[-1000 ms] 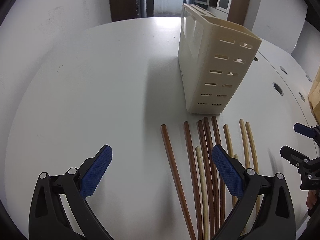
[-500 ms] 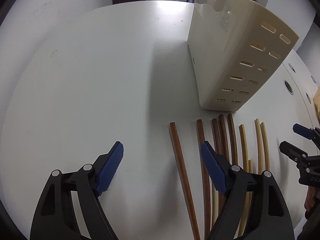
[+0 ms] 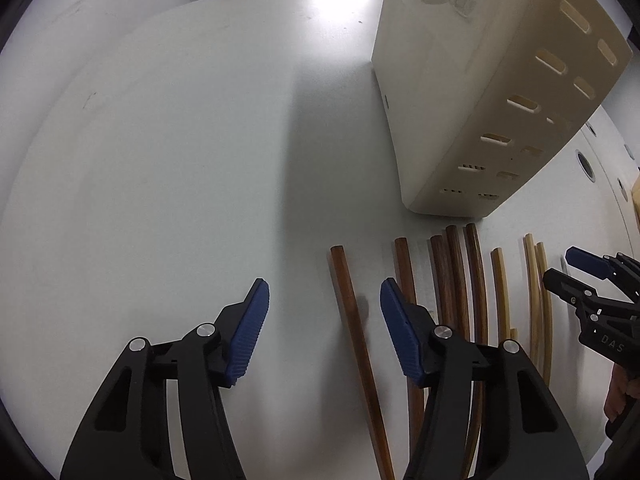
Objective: Organize utensils
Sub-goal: 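Grasp a brown chopstick with the left gripper while the right gripper grasps a light chopstick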
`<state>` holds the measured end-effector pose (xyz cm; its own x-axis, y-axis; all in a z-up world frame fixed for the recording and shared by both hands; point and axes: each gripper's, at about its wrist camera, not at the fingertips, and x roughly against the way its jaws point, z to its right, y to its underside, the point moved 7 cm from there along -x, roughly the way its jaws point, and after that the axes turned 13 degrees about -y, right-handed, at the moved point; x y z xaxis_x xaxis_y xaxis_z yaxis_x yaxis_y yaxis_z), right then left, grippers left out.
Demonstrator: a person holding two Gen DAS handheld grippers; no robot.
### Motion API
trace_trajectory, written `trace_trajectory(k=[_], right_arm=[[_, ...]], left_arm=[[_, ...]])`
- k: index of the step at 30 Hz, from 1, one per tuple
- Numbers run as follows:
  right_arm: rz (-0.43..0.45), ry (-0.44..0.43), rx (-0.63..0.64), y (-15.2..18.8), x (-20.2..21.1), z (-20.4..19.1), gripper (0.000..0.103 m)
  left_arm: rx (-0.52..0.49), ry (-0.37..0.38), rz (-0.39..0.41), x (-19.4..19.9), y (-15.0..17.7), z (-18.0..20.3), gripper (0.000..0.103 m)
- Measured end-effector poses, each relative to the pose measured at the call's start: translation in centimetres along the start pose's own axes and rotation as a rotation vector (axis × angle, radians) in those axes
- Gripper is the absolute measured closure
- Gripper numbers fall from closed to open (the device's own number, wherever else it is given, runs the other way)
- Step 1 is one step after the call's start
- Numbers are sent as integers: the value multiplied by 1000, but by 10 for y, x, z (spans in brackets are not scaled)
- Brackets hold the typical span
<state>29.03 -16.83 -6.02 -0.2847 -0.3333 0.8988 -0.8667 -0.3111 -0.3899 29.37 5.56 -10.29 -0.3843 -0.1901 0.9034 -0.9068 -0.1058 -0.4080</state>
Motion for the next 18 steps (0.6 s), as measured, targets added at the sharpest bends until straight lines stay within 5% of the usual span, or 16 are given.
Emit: trace_trajectory(k=[9,13,18], right_arm=[[4,26,27,2,1,-3,68],[5,15,34,4,2,-5,85],[19,-7,22,12,1,-16,95]], left_arm=[[-49,-19,-19,5,3,17,63],[-63,-44,0,9,1,21,69],[-73,-56,6,15,-2,24,93]])
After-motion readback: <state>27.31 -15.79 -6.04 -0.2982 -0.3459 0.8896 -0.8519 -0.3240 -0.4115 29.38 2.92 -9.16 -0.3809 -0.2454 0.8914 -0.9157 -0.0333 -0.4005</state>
